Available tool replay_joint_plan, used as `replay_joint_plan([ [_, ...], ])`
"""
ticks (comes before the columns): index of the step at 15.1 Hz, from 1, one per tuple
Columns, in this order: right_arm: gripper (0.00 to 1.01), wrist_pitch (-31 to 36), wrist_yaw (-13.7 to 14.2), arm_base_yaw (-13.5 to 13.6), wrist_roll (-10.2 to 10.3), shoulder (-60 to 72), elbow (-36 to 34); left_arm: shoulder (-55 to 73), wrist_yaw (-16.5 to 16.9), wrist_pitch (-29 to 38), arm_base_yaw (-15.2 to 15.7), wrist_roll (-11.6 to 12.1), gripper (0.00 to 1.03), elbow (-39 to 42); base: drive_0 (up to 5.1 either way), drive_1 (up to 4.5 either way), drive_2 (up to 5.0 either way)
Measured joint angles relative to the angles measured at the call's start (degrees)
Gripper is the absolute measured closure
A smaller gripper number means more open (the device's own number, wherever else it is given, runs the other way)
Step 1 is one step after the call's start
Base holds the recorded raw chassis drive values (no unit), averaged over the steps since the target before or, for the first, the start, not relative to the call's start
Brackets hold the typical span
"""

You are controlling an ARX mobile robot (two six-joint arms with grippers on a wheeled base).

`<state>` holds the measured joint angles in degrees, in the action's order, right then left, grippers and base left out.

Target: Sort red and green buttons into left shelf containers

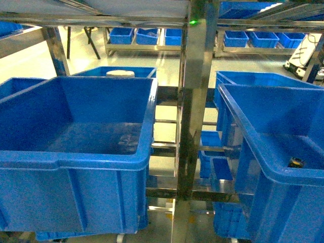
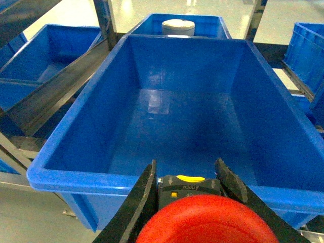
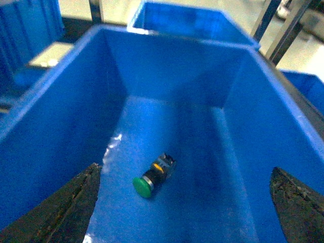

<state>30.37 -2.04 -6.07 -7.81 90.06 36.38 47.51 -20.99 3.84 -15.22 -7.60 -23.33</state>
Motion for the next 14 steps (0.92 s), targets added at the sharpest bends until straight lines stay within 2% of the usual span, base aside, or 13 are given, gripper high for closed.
replay_joint_plan([
  [1, 0.03, 2.6, -1.3, -0.1, 1.8, -7.9, -6.1, 0.0, 0.0, 0.0, 0.0, 0.0, 0.74, 0.0, 0.0, 0.00, 0.0],
  [2, 0.03, 0.7, -2.4, -0.1, 3.3, -17.5, -12.6, 0.0, 0.0, 0.0, 0.0, 0.0, 0.74, 0.0, 0.0, 0.00, 0.0],
  [3, 0.03, -4.2, -4.4, -0.6, 4.4, -26.3, -18.7, 0.0, 0.0, 0.0, 0.0, 0.0, 0.74, 0.0, 0.0, 0.00, 0.0],
  [5, 0.03, -17.4, -7.2, -3.8, 6.3, -43.7, -26.4, 0.0, 0.0, 0.0, 0.0, 0.0, 0.74, 0.0, 0.0, 0.00, 0.0],
  [7, 0.03, -34.2, -12.8, -4.9, 4.8, -63.0, -30.9, 0.0, 0.0, 0.0, 0.0, 0.0, 0.74, 0.0, 0.0, 0.00, 0.0],
  [8, 0.03, -42.8, -13.8, -4.7, 4.1, -71.0, -31.3, 0.0, 0.0, 0.0, 0.0, 0.0, 0.74, 0.0, 0.0, 0.00, 0.0],
  [9, 0.03, -47.7, -13.6, -3.6, 3.3, -76.3, -30.5, 0.0, 0.0, 0.0, 0.0, 0.0, 0.74, 0.0, 0.0, 0.00, 0.0],
  [11, 0.03, -49.5, -13.1, -3.3, 1.8, -78.4, -30.1, 0.0, 0.0, 0.0, 0.0, 0.0, 0.74, 0.0, 0.0, 0.00, 0.0],
  [14, 0.03, -49.5, -13.0, -3.3, 1.6, -78.2, -30.1, 0.3, 1.2, 0.5, 0.9, 0.0, 0.74, -0.1, 0.0, 0.00, 0.0],
])
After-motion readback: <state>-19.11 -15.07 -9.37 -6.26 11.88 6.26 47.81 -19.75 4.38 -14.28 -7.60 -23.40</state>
